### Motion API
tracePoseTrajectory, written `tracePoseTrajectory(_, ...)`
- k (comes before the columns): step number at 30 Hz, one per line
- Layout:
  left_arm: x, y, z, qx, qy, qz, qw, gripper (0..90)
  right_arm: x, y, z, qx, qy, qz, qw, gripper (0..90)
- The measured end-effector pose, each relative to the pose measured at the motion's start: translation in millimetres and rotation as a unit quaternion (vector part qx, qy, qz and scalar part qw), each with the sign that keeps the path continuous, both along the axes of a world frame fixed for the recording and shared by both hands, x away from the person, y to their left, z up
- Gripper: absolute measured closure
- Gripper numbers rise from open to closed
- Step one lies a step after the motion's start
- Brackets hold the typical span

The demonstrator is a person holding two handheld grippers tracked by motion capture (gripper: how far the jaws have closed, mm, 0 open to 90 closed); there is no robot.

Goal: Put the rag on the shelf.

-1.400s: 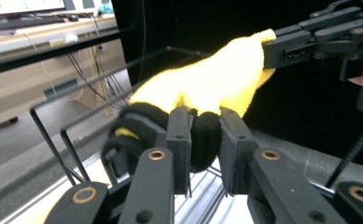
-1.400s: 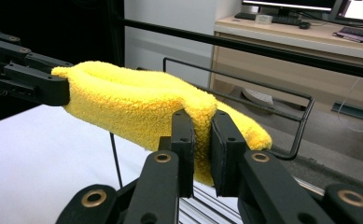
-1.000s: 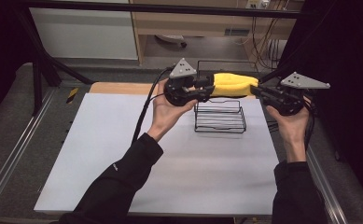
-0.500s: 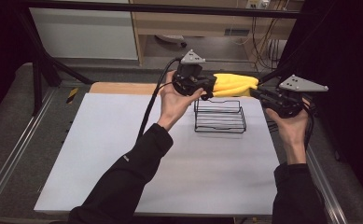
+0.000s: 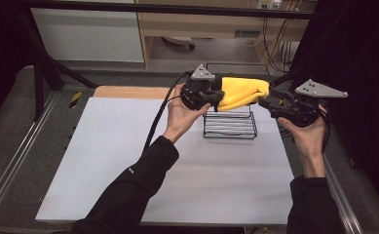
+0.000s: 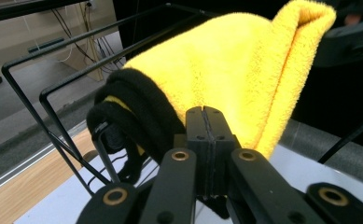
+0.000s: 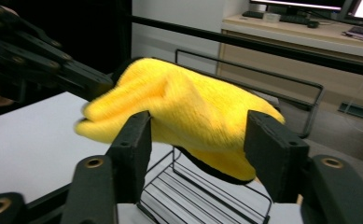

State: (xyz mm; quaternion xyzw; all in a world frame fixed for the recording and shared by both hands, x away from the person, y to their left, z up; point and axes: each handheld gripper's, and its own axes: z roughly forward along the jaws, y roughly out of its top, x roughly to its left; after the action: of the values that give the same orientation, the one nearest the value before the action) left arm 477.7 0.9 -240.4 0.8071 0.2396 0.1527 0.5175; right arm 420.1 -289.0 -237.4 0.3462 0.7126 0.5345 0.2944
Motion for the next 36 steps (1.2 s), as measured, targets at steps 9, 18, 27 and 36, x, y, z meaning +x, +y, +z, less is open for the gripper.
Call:
tracePoseTrajectory(9, -1.0, -6.7, -15.7, 0.017, -0.003, 0.001, 0.9998, 89.8, -2.8, 9.7, 1.7, 0.005, 0.024, 0.01, 0.9996, 62.7)
tracePoseTrajectory(18, 3.2, -8.2, -28.9, 0.016, -0.001, 0.015, 0.9998, 89.8, 18.8, 8.7, -37.8, 0.005, 0.081, -0.036, 0.996, 89.2)
tracePoseTrajectory(27, 7.3, -8.6, -35.6, 0.012, 0.006, 0.015, 0.9998, 89.4, 26.9, 5.3, -52.6, 0.005, 0.067, -0.05, 0.9965, 84.5)
tracePoseTrajectory(36, -10.1, 14.9, -31.0, 0.019, 0.006, 0.004, 0.9998, 72.7, 5.6, 7.9, -39.9, 0.028, 0.05, -0.021, 0.9981, 51.6)
